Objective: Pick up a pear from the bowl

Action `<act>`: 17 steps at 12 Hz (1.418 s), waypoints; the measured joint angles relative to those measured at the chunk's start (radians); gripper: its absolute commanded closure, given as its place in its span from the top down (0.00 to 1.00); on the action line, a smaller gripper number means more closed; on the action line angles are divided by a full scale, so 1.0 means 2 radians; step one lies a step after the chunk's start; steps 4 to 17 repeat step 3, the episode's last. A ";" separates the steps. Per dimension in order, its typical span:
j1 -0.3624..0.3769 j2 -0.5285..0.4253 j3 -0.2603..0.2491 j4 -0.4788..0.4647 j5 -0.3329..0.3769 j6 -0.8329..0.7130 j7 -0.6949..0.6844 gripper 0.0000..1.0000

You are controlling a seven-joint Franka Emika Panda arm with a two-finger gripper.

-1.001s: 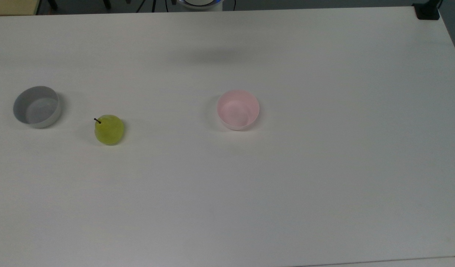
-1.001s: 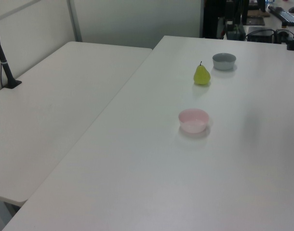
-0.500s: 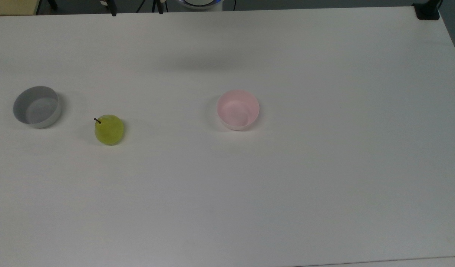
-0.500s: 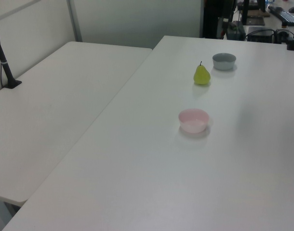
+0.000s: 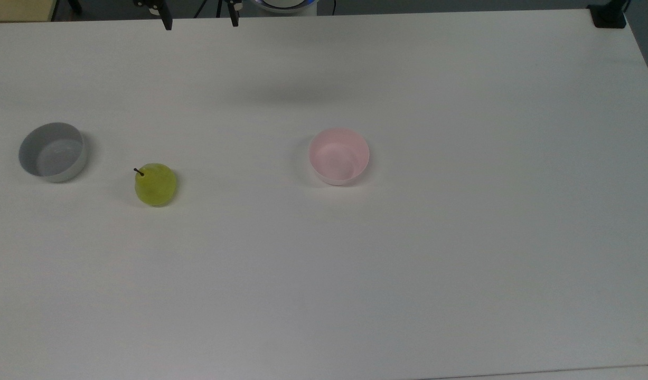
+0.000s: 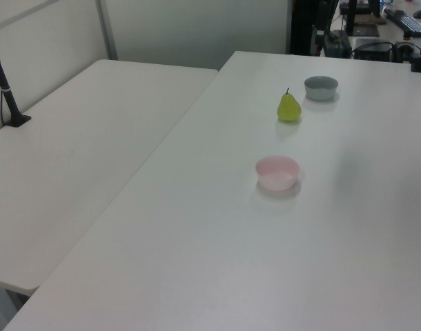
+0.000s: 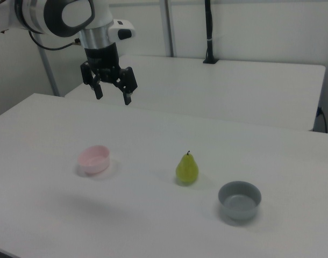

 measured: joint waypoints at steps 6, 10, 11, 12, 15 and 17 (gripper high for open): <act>0.002 0.000 0.000 -0.001 0.000 0.000 0.000 1.00; 0.002 0.000 0.000 -0.001 0.000 0.000 0.000 1.00; 0.002 0.000 0.000 -0.001 0.000 0.000 0.000 1.00; 0.002 0.000 0.000 -0.001 0.000 0.000 0.000 1.00; 0.002 0.000 0.000 -0.001 0.000 0.000 0.000 1.00; 0.002 0.000 0.000 -0.001 0.000 0.000 0.000 1.00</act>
